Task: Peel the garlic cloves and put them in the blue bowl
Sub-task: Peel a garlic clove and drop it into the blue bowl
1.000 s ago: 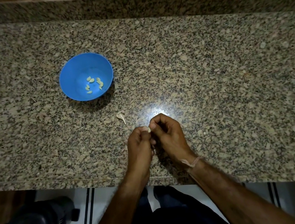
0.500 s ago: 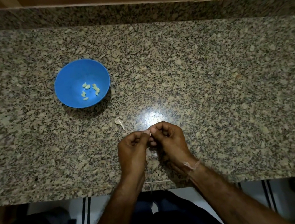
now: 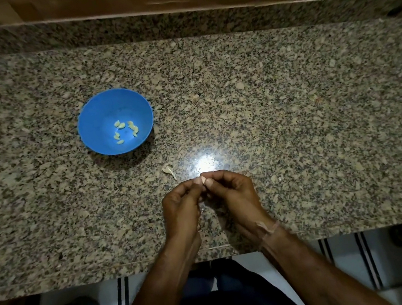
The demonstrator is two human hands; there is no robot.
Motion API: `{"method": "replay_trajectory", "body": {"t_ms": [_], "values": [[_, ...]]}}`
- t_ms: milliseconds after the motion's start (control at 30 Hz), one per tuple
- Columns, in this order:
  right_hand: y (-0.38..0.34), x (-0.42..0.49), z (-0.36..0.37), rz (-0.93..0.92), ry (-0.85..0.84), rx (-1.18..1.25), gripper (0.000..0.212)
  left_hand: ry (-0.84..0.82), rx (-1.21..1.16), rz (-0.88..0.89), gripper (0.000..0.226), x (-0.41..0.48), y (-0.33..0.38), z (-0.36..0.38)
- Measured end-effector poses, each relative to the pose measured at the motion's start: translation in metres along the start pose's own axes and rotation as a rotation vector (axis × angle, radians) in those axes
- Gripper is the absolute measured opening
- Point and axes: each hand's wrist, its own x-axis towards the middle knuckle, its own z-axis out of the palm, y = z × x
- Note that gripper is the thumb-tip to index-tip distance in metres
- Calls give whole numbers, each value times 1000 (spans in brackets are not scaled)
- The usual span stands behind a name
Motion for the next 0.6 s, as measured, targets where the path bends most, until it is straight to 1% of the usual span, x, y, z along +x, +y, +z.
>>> {"method": "replay_trajectory", "body": {"t_ms": [100,167,300,400,500,600], "values": [[-1,-3,5,22,0,23,19,-12,28,14,17,-1,3,-6],[-1,-6,9,-3,3,37,19,-4,91,74,18,1,2,-8],[7,-7,16,-102,56,8,14,82,367,214,20,5,2,-7],[11,-9,18,-71,70,75,18,96,535,317,18,6,3,-8],[13,-7,13,-14,83,102,19,92,576,331,16,8,1,-8],[14,0,5,49,133,92,12,114,583,317,12,12,1,-7]]}}
